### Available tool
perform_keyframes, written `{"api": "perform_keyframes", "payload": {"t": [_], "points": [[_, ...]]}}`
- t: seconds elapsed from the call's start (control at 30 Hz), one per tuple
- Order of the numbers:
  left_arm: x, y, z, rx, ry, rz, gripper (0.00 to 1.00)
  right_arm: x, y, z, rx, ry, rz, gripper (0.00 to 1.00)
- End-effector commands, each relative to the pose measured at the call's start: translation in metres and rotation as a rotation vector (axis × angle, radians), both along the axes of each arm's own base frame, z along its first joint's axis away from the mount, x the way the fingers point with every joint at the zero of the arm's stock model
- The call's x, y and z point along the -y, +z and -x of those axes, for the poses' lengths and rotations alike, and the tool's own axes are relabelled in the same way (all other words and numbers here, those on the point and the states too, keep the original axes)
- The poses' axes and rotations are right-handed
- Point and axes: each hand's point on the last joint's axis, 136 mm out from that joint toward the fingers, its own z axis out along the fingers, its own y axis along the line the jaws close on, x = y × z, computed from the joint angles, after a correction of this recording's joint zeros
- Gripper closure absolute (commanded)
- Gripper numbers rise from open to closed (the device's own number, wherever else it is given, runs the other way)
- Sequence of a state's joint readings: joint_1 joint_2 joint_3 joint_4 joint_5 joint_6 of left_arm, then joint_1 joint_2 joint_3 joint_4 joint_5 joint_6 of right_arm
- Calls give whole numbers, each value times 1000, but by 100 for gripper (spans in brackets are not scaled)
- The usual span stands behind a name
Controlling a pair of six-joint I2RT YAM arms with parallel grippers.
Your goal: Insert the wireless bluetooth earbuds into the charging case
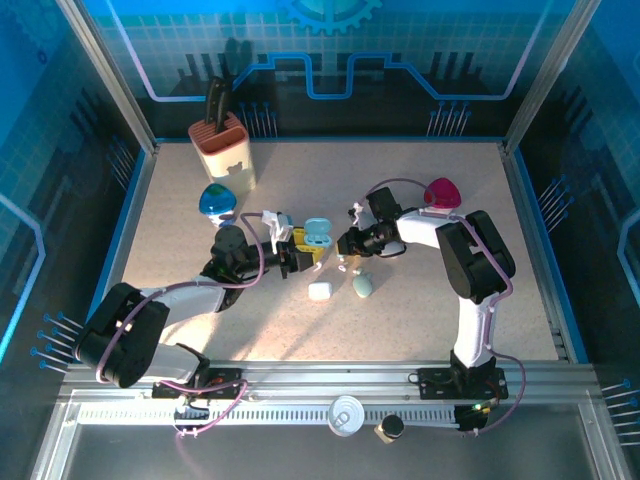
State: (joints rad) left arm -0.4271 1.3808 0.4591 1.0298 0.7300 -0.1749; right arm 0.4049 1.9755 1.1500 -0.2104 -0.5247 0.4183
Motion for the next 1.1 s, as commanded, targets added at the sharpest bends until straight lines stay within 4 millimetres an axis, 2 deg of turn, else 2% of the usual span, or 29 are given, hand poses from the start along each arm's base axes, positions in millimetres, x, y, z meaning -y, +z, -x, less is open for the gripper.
{"api": "perform_keyframes", "payload": {"t": [0.0, 0.4, 0.5, 0.63, 0.8, 0.93, 1.07], "points": [[0, 11, -1, 63, -11, 14, 71, -3, -10, 11, -31, 43, 17, 71], [0, 11, -1, 61, -13, 15, 71, 3, -28, 16, -31, 73, 175, 81], [0, 9, -1, 60, -13, 16, 71, 4, -21, 13, -4, 57, 199, 83], [0, 8, -2, 62, -9, 12, 71, 11, 1, 7, 73, 9, 246, 83], [1, 7, -3, 66, -8, 12, 71, 41, 37, -3, 244, -139, 391, 82], [1, 5, -5, 68, -4, 8, 71, 80, 50, -5, 310, -303, 569, 84], [3, 0, -8, 58, -4, -9, 71, 107, 60, -4, 333, -400, 703, 87]]}}
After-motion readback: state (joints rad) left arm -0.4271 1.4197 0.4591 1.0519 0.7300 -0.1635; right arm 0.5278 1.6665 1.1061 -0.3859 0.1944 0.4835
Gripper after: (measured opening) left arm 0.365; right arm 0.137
